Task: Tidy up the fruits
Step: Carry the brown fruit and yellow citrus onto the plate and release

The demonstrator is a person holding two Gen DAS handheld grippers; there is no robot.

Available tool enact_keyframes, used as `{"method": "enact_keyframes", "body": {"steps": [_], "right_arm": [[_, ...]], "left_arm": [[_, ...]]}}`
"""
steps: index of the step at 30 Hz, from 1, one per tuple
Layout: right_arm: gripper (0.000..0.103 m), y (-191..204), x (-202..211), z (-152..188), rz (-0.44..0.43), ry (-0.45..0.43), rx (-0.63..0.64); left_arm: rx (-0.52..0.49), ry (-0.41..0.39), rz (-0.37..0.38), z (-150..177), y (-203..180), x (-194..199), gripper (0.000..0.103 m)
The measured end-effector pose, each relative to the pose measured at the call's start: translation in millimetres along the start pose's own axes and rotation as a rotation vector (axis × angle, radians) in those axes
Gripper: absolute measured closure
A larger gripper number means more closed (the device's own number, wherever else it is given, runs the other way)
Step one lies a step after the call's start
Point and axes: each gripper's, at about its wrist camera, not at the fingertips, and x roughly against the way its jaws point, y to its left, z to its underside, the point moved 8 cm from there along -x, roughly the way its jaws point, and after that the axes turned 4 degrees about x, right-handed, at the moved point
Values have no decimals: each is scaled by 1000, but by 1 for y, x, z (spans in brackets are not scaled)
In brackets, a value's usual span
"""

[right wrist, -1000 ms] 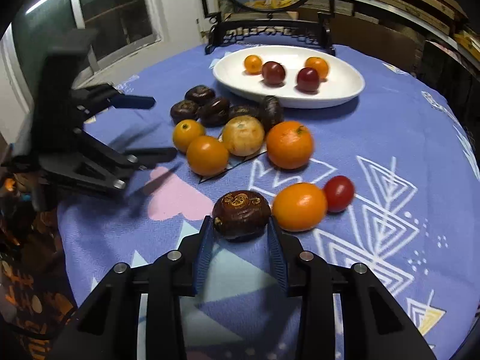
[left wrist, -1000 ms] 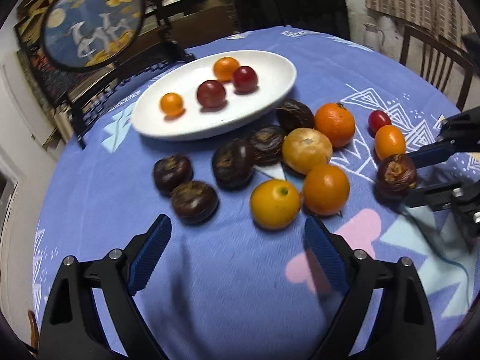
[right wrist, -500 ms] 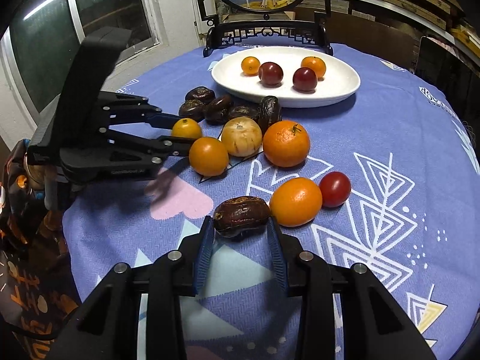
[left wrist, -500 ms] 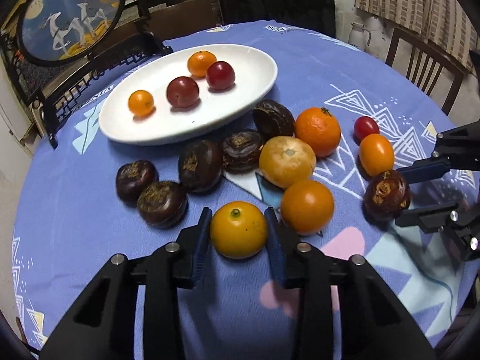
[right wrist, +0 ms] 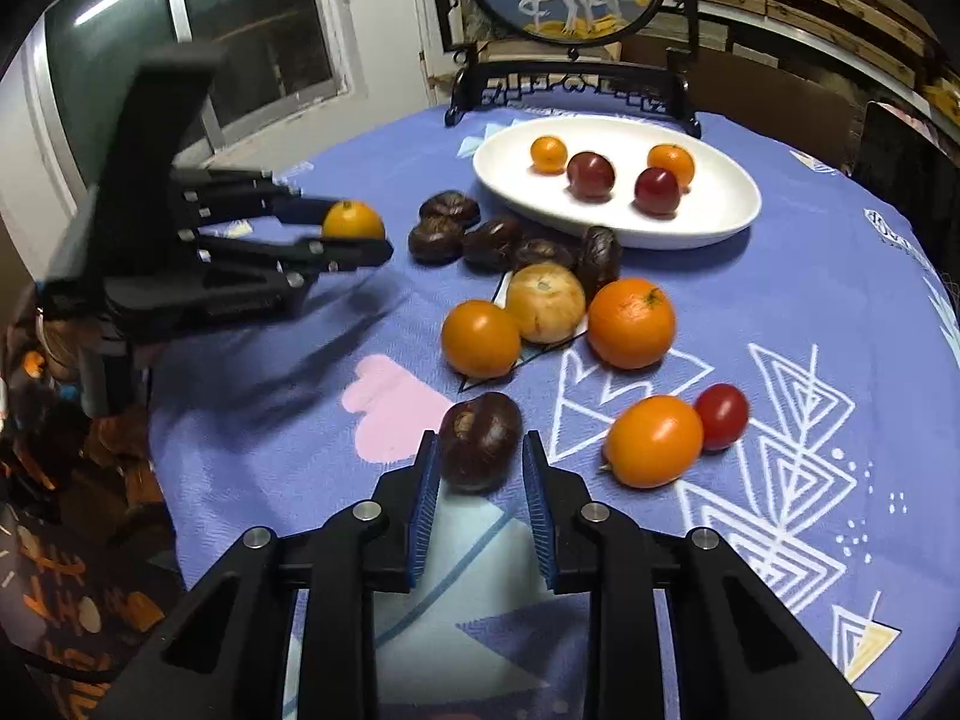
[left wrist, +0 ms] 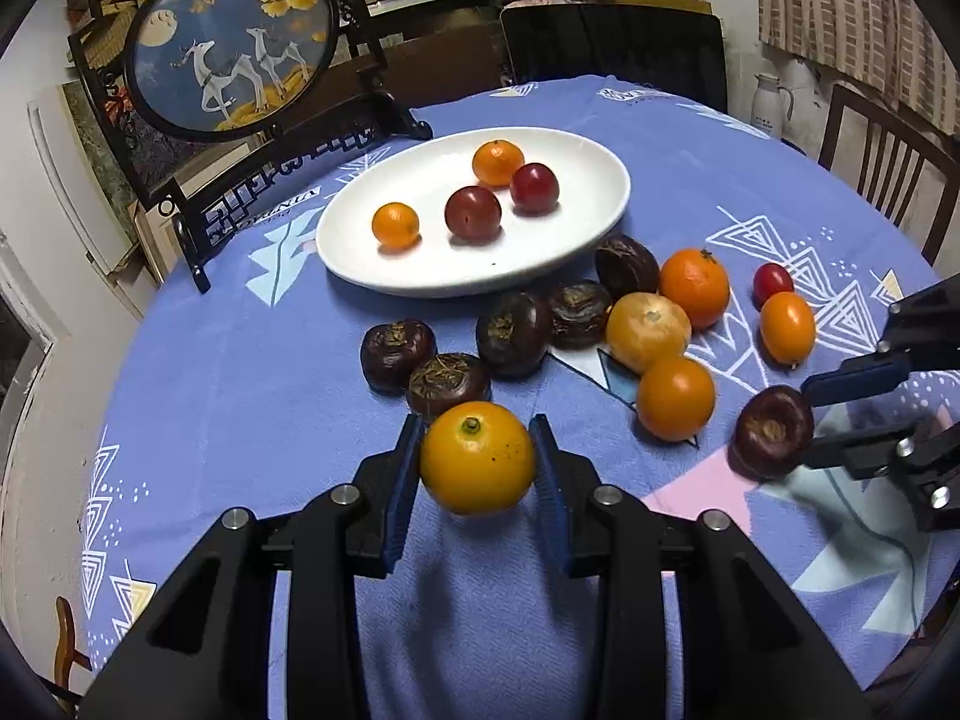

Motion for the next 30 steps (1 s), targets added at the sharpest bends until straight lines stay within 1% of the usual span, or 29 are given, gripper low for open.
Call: {"method": "enact_keyframes", "body": {"steps": [1, 2, 3, 6, 10, 11, 12, 13, 17, 19, 21, 23, 26, 30], "right_arm": [[66, 0, 0, 2, 20, 2, 9], [53, -1, 2, 4, 31, -4, 7], [45, -2, 4, 5, 29, -8, 1], [45, -8, 3, 8, 30, 4, -22], [45, -7, -12, 2, 18, 19, -28], [46, -5, -18, -1, 15, 24, -21], [57, -3, -21, -1, 17, 30, -11], [63, -3, -26, -2, 27, 42, 3], [63, 0, -19, -5, 26, 19, 30], [63, -2, -12, -9, 14, 7, 24], [63, -9, -1, -20, 37, -23, 26], [63, -22, 13, -38, 59, -66, 15], [63, -40, 32, -68, 105, -138, 17], [63, -59, 44, -107, 123, -221, 2]], "left_arm": [[-5, 0, -4, 1, 0, 0, 68], [-9, 0, -6, 3, 0, 0, 68], [-10, 1, -5, 3, 0, 0, 68], [0, 6, 10, 5, 1, -2, 68], [6, 16, 24, 5, -2, -8, 68], [4, 16, 29, 6, -4, -8, 68], [1, 15, 31, 7, -5, -8, 68], [-3, 15, 33, 8, -6, -7, 68], [-3, 9, 32, 9, -1, -5, 68], [10, 7, 47, 5, 2, -3, 68], [25, -1, 74, -4, 4, -1, 68], [34, -18, 76, -19, 9, 1, 68], [35, -53, 51, -43, 16, 3, 68], [49, -106, 18, -84, 26, 3, 68]]}}
